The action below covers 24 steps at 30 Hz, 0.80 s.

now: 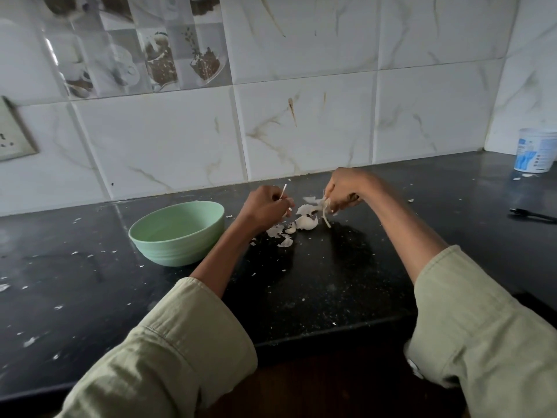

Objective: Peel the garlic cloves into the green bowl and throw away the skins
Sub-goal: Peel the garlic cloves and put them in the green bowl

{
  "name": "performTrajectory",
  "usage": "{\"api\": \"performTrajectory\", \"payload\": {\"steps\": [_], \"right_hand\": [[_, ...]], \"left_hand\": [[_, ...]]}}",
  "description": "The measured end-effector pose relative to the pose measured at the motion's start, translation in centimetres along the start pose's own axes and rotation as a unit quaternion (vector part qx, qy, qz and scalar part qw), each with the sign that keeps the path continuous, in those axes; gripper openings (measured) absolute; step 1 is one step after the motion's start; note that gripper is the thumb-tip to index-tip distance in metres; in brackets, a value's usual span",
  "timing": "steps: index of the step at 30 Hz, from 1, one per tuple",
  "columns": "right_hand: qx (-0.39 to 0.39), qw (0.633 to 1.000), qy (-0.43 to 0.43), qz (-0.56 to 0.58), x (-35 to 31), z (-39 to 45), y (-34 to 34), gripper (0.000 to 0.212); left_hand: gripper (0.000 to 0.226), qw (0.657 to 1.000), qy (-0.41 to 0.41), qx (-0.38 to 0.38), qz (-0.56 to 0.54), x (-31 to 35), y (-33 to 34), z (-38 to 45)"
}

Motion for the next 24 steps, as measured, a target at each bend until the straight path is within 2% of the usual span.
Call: {"api": "performTrajectory", "payload": {"steps": [4,7,10,12,16,17,20,24], "right_hand": [[-0.026,0.998,-0.046,-0.029,-1.0,-0.6,-0.1,0.033],[0.008,0.993,-0.084,0.081,-1.8,-0.5,-0.8,0.033],[0.018,0.977,-0.156,0.142,-3.4,-1.2,-1.3,0.017],[-0.024,0.974,-0.195,0.116,-4.4,-1.8,-0.5,0.017],[-0.068,0.971,-0.22,-0.063,-4.9,-1.8,1.8,0.034],[-0.069,0.97,-0.219,-0.083,-4.9,-1.7,2.0,0.034],[-0.072,0.969,-0.219,-0.086,-5.0,-1.4,2.5,0.029],[-0.043,0.977,-0.209,-0.016,-4.9,-1.6,1.5,0.02]], "left_hand": [[0.025,0.999,-0.017,-0.023,-0.022,0.1,0.2,-0.2],[0.026,0.999,-0.013,-0.033,-0.008,0.3,0.2,-0.4],[0.026,0.999,-0.011,-0.035,-0.007,0.6,0.2,-0.6],[0.025,0.999,-0.022,-0.032,-0.018,0.3,0.1,-0.5],[0.023,0.996,-0.03,-0.039,-0.081,-0.2,0.1,-0.3],[0.027,0.994,-0.031,-0.041,-0.095,-0.2,0.1,-0.3],[0.057,0.993,-0.043,-0.035,-0.103,0.4,-0.2,-0.6],[0.079,0.99,-0.061,-0.024,-0.126,0.2,-0.3,-0.4]]}}
Point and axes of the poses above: each hand's wrist, its own z-axis towards the middle knuckle, its own y-axis out of the palm, x = y × z, the point moved 7 cm from there along z, towards the middle knuckle, and after that the axes turned 5 degrees about x, right-handed, at the moved point
